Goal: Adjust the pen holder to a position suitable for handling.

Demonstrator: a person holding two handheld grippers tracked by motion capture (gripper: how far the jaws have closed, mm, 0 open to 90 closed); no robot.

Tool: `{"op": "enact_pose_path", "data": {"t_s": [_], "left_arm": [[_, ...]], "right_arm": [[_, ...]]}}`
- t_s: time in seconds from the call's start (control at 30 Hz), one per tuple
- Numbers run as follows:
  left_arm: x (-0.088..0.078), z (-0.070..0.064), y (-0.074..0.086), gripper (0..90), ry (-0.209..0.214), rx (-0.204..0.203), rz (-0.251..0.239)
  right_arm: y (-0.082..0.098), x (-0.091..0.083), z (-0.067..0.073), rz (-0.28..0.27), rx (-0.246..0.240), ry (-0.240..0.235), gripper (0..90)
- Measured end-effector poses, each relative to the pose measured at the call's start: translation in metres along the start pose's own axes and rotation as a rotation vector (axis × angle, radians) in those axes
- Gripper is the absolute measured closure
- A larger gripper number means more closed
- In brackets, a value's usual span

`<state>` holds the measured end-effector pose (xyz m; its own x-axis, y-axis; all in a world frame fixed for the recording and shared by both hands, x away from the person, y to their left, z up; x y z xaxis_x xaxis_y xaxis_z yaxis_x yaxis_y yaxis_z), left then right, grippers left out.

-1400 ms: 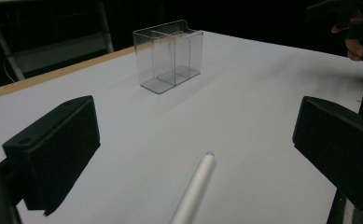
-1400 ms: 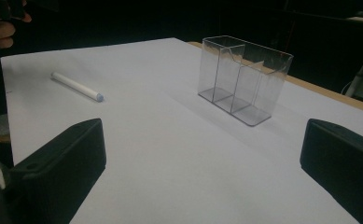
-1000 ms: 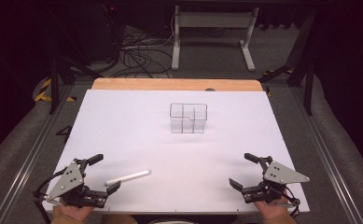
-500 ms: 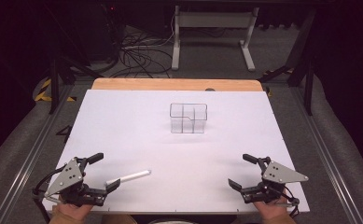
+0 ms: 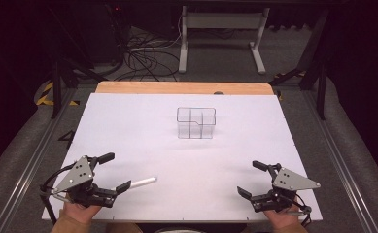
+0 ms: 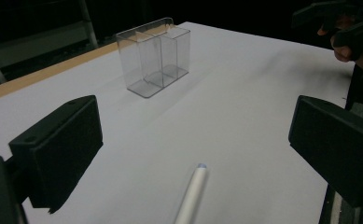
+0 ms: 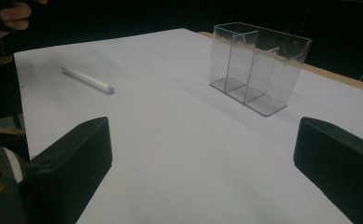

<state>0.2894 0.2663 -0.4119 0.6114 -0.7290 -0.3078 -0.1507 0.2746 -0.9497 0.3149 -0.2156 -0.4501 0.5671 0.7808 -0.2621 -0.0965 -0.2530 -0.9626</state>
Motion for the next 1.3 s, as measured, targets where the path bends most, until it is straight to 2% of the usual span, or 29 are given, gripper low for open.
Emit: {"op": "enact_pose_path", "data": {"t_s": [0.17,0.3,0.63,0.73,0.83,0.93,1.13,1.3], "left_arm": [[0.011,0.003,-0.005,3.8,0.011,-0.016,0.021],[0.019,0.003,-0.009,3.7,0.027,-0.005,0.028],[0.037,0.006,-0.023,3.7,0.053,-0.012,0.045],[0.041,0.005,-0.023,3.7,0.054,-0.015,0.067],[0.044,0.006,-0.023,4.1,0.044,0.008,0.106],[0.044,0.008,-0.023,5.4,0.044,0.019,0.118],[0.039,0.009,-0.026,9.1,0.079,0.029,0.135],[0.039,0.008,-0.029,12.0,0.080,0.049,0.211]], "right_arm": [[0.000,0.000,0.000,0.001,0.001,-0.002,4.9],[0.000,0.000,0.000,0.003,0.000,-0.005,4.9],[0.001,0.002,0.000,0.008,0.002,-0.014,5.0],[0.001,0.002,-0.001,0.004,0.012,-0.018,5.1],[0.001,0.002,-0.001,0.007,0.010,-0.021,5.1],[0.001,0.002,0.000,0.007,0.007,-0.025,5.1],[0.002,0.003,0.000,0.009,0.009,-0.033,5.1],[0.002,0.003,0.000,0.010,0.009,-0.037,5.2]]}}
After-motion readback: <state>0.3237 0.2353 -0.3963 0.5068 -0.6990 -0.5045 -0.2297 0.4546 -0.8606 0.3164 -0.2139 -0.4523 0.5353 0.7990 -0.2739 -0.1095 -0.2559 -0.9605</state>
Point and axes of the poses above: each handheld gripper's, and its own axes: x roughly forward along the jaws, y roughly out of its underside, z roughly to its left, the point moved 2 cm from there along x, roughly forward along the jaws
